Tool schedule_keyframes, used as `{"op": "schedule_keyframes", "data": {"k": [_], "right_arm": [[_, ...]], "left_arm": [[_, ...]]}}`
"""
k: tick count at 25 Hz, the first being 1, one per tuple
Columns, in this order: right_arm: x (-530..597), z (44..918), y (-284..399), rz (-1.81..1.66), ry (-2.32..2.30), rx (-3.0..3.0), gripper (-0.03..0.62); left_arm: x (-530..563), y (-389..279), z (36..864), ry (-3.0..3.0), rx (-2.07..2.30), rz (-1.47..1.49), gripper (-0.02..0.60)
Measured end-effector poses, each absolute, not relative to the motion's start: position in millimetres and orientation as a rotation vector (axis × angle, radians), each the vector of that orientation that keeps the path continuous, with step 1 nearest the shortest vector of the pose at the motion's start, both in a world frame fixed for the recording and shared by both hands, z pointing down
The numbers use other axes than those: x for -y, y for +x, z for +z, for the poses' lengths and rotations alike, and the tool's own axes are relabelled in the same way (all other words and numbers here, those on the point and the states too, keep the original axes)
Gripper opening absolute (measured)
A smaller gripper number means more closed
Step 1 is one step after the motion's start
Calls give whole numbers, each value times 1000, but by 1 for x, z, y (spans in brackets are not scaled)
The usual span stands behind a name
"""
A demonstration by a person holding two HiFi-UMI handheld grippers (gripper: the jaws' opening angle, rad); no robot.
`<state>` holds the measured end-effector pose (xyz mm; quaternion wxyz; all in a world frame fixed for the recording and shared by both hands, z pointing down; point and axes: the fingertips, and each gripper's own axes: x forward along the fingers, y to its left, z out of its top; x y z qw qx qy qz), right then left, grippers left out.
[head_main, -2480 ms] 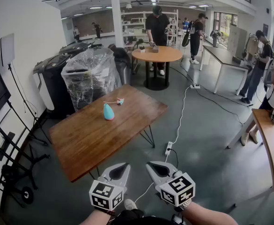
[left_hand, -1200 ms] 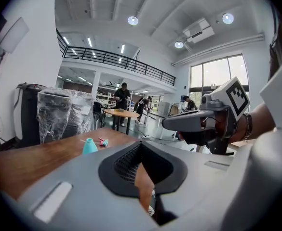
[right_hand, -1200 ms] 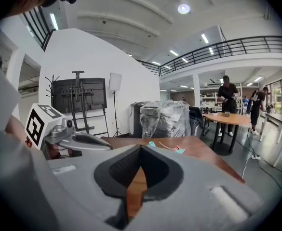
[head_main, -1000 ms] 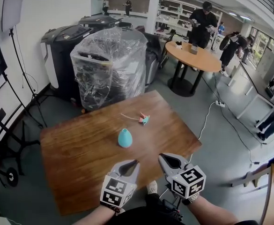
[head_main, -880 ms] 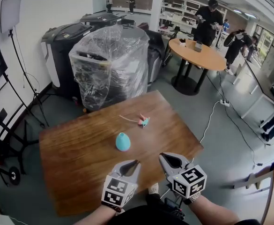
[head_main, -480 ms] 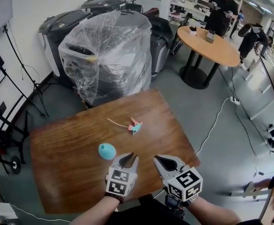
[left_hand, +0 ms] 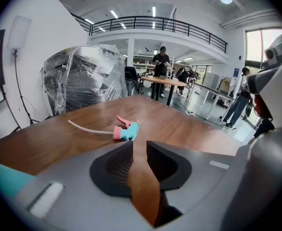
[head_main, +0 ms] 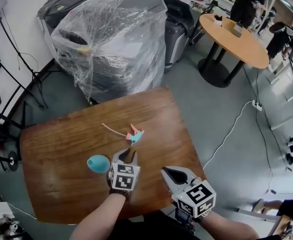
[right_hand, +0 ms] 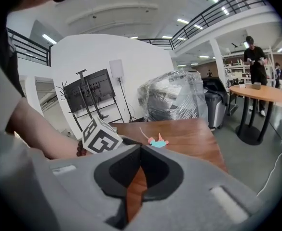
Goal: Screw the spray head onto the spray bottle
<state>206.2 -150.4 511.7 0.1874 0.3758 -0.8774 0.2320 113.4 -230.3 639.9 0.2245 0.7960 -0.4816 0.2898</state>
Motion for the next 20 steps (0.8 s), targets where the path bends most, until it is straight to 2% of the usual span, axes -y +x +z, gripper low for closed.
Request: {"op": "schedule_keyframes", "data": {"k": [11,16,20], "right_arm": [[154,520,222,655,1010,2457,-9],[156,521,229,663,1023,2448,-9],[156,517,228,648,1022,2457,-9]], "left_arm": [[256,106,681,2101,1382,905,97],[265,108,679,2110,1387,930,41],[263,108,677,2113,1388,943,31]]}}
